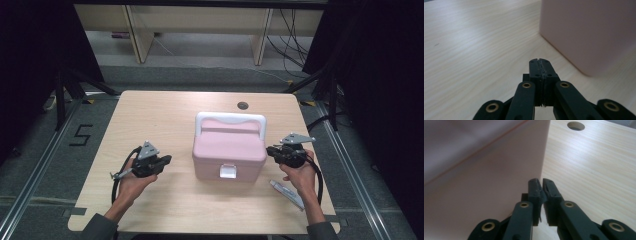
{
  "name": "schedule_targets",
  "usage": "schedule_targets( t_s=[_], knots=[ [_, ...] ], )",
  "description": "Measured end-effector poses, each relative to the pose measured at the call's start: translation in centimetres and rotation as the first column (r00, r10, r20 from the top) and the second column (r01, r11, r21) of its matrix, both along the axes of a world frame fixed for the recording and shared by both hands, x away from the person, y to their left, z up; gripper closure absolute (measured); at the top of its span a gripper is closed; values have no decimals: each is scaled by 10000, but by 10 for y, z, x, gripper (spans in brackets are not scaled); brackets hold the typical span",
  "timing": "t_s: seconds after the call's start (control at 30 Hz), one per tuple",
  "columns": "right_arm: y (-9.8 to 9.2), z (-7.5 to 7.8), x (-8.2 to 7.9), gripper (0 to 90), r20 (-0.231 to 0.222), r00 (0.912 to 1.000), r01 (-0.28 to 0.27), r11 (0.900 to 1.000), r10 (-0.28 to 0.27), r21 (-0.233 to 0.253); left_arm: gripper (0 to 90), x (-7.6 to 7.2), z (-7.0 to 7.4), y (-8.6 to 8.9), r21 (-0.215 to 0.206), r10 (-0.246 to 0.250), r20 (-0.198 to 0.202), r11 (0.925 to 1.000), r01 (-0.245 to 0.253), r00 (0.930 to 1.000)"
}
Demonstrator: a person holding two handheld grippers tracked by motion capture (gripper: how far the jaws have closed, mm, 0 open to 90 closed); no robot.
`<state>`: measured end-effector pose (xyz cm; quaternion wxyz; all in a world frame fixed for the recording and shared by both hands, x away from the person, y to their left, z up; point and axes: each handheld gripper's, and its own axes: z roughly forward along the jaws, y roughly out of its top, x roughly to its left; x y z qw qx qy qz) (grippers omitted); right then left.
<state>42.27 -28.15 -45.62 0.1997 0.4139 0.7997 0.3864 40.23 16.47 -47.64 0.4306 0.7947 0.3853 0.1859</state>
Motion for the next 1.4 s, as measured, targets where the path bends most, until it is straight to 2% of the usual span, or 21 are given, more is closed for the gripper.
schedule_targets(
  t_s=[0.07, 0.13, 0.27, 0.3, 0.37, 0.43, 0.5, 0.63, 0.67, 0.7, 0.73, 0.77, 0.8, 0.97, 1.0, 1.1, 1.17, 1.2, 1.23, 1.37, 1.4],
  knots=[
    [2, -2, 3, 891, 130, 9997, -210, 9997, 212, -151, 896, 7, 2, -7, 7, -25, -26, 10000, 25, 10000],
    [5, -2, 5, 900, -89, 9992, -382, 9993, 382, -9, 897, 14, 4, -14, -52, -79, -14, 10000, 79, 10000],
    [7, -1, 5, 900, -147, 9994, -297, 9993, 300, 206, 896, 24, 5, -26, -222, -203, -29, 9995, 203, 9998],
    [6, -1, 6, 900, 77, 9989, -454, 9989, 453, 121, 897, 26, 4, -33, -318, -227, -23, 9992, 227, 9997],
    [7, -1, 6, 900, 134, 9986, -505, 9987, 503, 112, 896, 28, 3, -37, -453, -283, -45, 9986, 281, 9996],
    [11, 0, 2, 900, -278, 9983, -511, 9979, 521, 386, 896, 29, 1, -44, -607, -381, -121, 9975, 373, 9992],
    [11, -1, 3, 900, -88, 9981, -601, 9981, 602, 152, 896, 30, 0, -45, -616, -559, -143, 9966, 549, 9983],
    [10, -1, 3, 900, 15, 9975, -708, 9970, 707, 299, 896, 29, 1, -49, -871, -777, -185, 9933, 758, 9968],
    [11, -1, 3, 900, 62, 9967, -806, 9962, 804, 342, 896, 28, 3, -49, -522, -770, -128, 9957, 762, 9970],
    [16, 0, 0, 900, -135, 9969, -770, 9964, 775, 367, 896, 27, 3, -50, -578, -715, -32, 9958, 712, 9974],
    [16, 0, 0, 900, -135, 9969, -770, 9964, 775, 367, 896, 27, 4, -48, -406, -810, -131, 9959, 804, 9966],
    [16, 0, 1, 900, 86, 9957, -919, 9957, 918, 107, 896, 26, 3, -47, -592, -703, -77, 9958, 698, 9975],
    [21, 1, -2, 900, -271, 9968, -747, 9966, 757, 344, 896, 25, 3, -43, -580, -715, -140, 9958, 706, 9973],
    [27, -1, -3, 900, -71, 9938, -1105, 9937, 1106, 200, 896, 21, 3, -37, -582, -658, -157, 9962, 648, 9977],
    [28, -1, -3, 900, 39, 9927, -1203, 9926, 1202, 182, 897, 20, 4, -33, -359, -805, -192, 9962, 797, 9966],
    [32, -1, -5, 900, 148, 9913, -1310, 9912, 1307, 177, 896, 17, 2, -30, -824, -667, -246, 9945, 645, 9975],
    [36, 0, -10, 900, -293, 9935, -1086, 9934, 1097, 363, 896, 15, 3, -26, -605, -701, -251, 9958, 685, 9972],
    [37, -1, -10, 900, -140, 9932, -1147, 9928, 1153, 349, 897, 15, 4, -24, -427, -768, -201, 9962, 759, 9968],
    [38, -1, -9, 900, 45, 9910, -1335, 9908, 1335, 240, 896, 14, 3, -23, -585, -743, -184, 9956, 731, 9971],
    [45, 0, -15, 900, 3, 9896, -1440, 9895, 1440, 139, 897, 9, 3, -15, -730, -596, -263, 9957, 576, 9979],
    [48, 0, -18, 900, -52, 9900, -1410, 9897, 1412, 234, 897, 7, 3, -12, -538, -633, -281, 9966, 617, 9976]
  ],
)
